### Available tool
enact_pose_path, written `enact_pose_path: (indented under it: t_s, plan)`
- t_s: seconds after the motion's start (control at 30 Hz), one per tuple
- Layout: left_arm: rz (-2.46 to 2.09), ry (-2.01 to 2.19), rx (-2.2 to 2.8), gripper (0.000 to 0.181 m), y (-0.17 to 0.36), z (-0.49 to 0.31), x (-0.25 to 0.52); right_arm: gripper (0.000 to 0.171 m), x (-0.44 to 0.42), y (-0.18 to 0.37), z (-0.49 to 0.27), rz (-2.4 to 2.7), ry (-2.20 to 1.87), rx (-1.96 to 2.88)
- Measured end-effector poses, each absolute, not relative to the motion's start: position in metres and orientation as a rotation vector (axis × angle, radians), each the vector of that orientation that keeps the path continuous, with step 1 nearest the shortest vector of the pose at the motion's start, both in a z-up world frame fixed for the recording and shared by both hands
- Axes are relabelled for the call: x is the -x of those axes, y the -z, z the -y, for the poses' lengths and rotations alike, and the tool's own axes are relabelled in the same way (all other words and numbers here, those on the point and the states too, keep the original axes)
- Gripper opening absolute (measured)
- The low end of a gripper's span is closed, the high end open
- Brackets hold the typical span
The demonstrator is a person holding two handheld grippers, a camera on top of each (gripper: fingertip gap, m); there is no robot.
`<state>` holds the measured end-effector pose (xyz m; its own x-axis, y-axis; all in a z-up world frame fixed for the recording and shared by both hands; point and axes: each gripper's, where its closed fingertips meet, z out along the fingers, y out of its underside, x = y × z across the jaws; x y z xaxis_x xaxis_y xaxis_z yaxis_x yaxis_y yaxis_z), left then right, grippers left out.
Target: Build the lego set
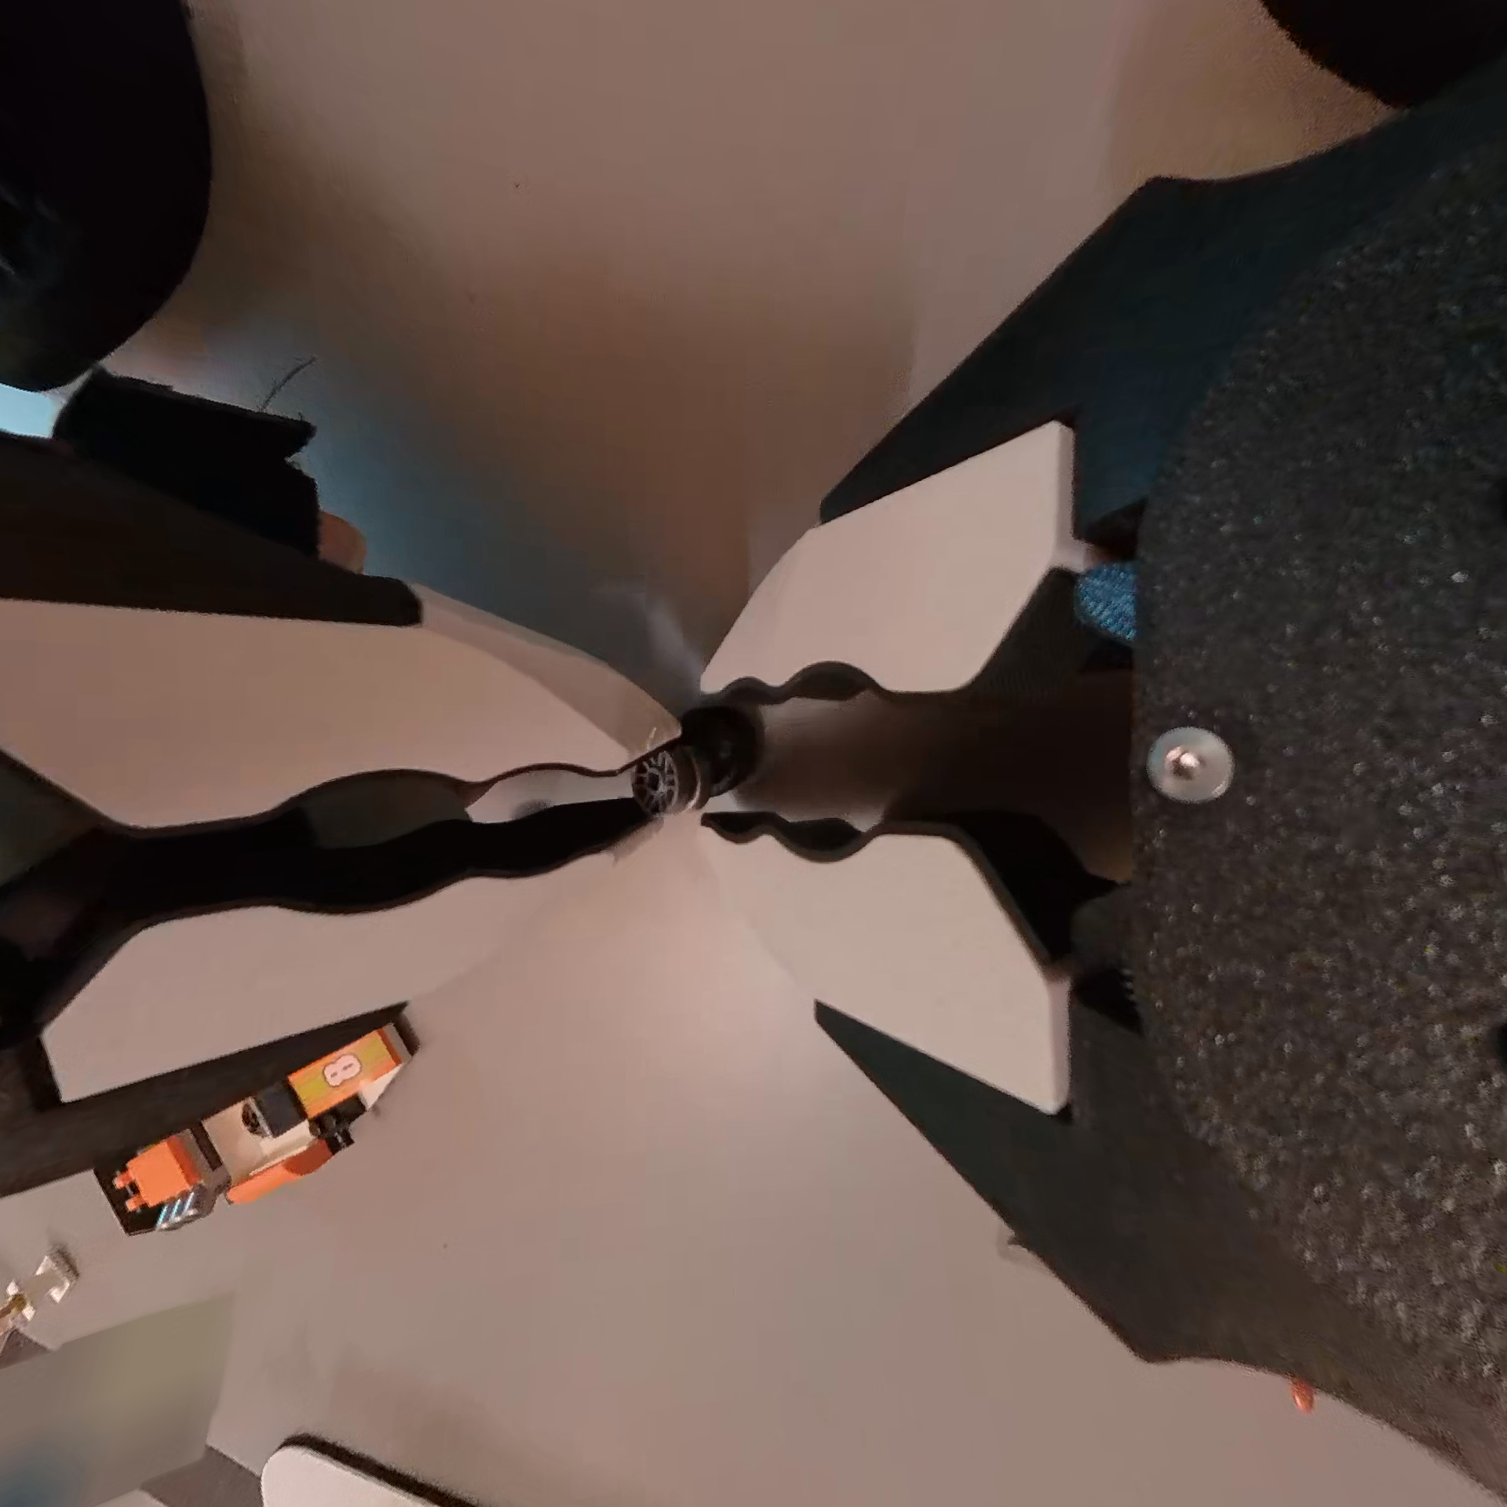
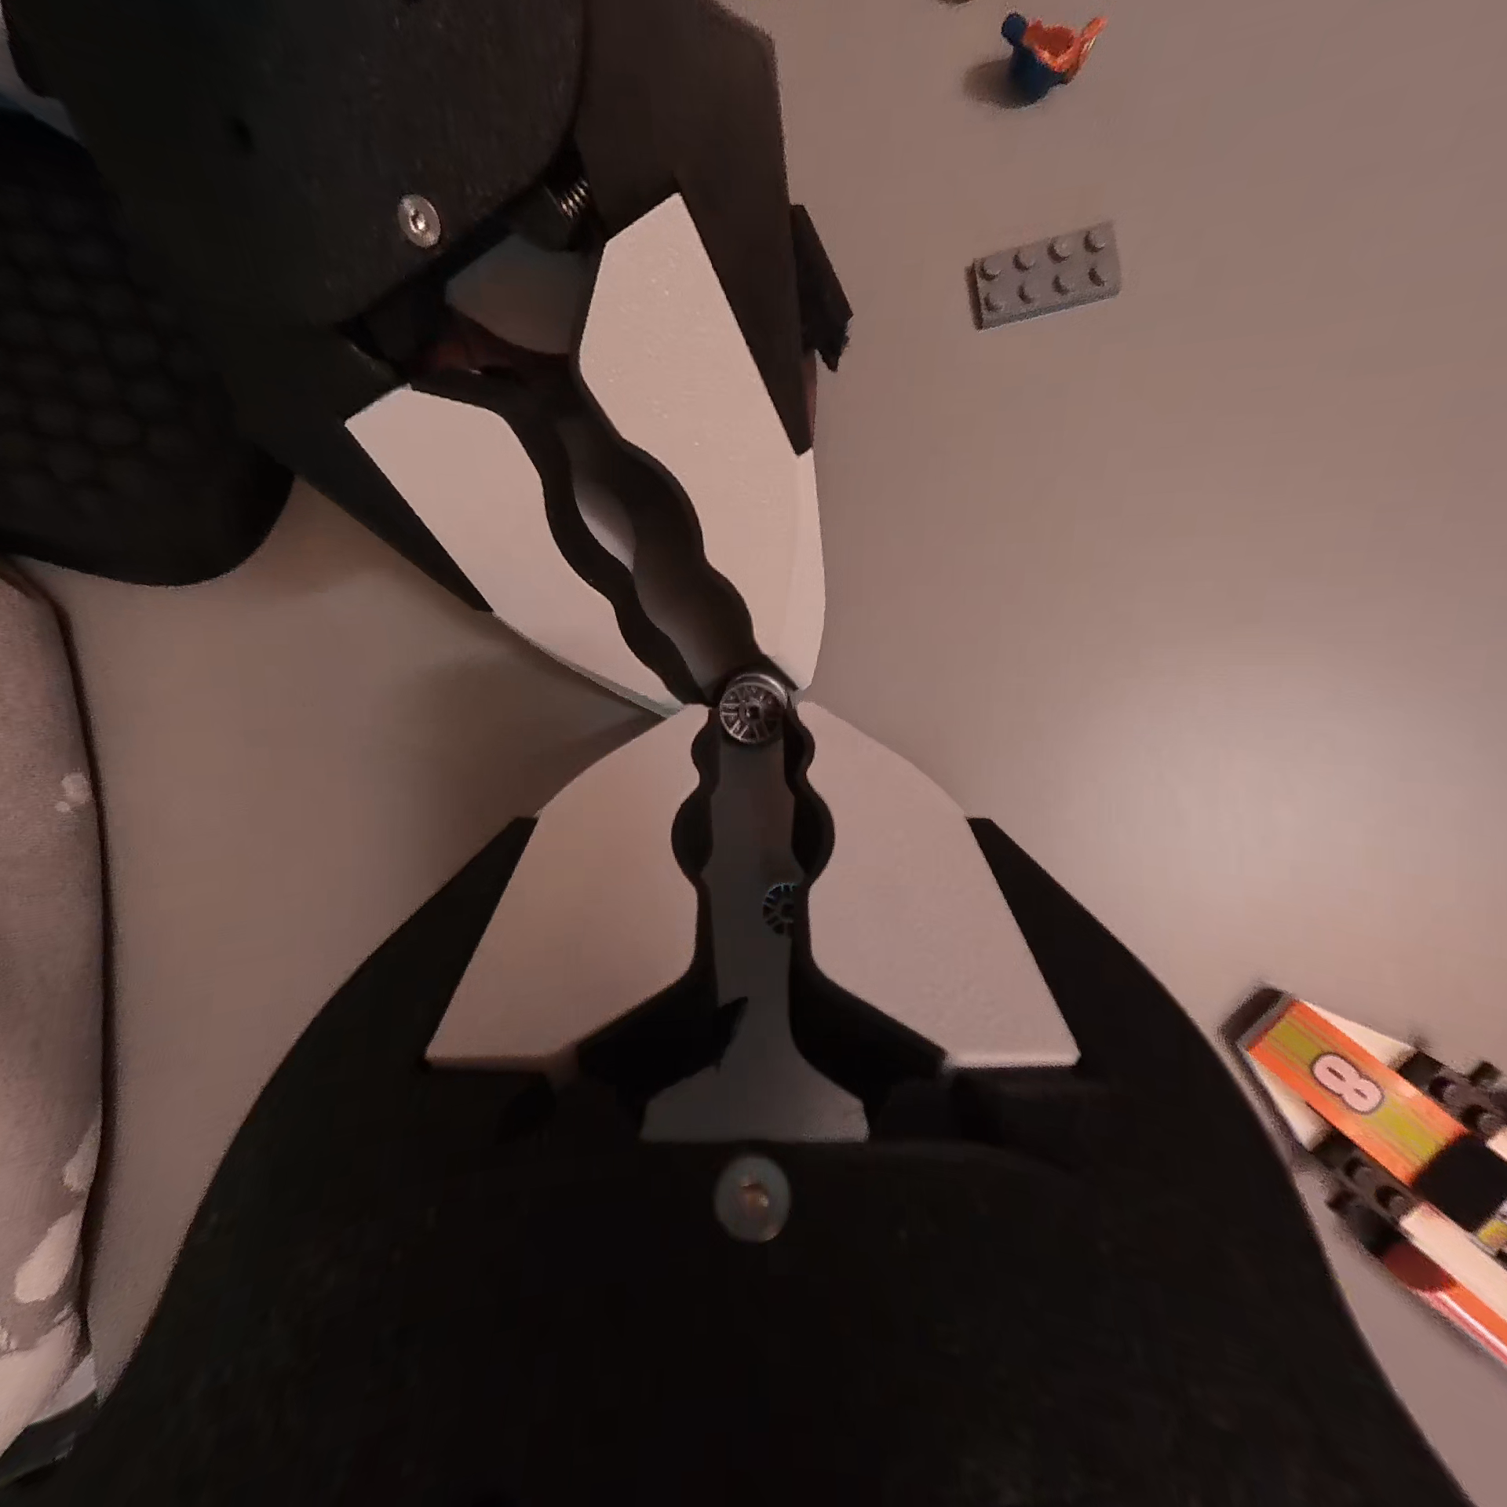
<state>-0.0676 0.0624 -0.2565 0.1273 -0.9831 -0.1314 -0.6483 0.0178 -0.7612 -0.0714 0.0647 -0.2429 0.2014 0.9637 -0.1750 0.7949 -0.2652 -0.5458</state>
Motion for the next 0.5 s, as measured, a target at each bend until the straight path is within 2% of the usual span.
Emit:
enact_pose_path:
  t_s: [0.1, 0.5]
  plan:
    - [-1.595, 0.609, 1.712, 0.031, 0.2567, -0.0608, 0.0699, 0.014, 0.0734, 0.2460, -0.0631, 1.685, -0.679, 2.151]
    - [-1.579, 0.598, 1.709, 0.030, 0.2563, -0.0603, 0.0739, 0.014, 0.0719, 0.2513, -0.0625, 1.820, -0.561, 2.201]
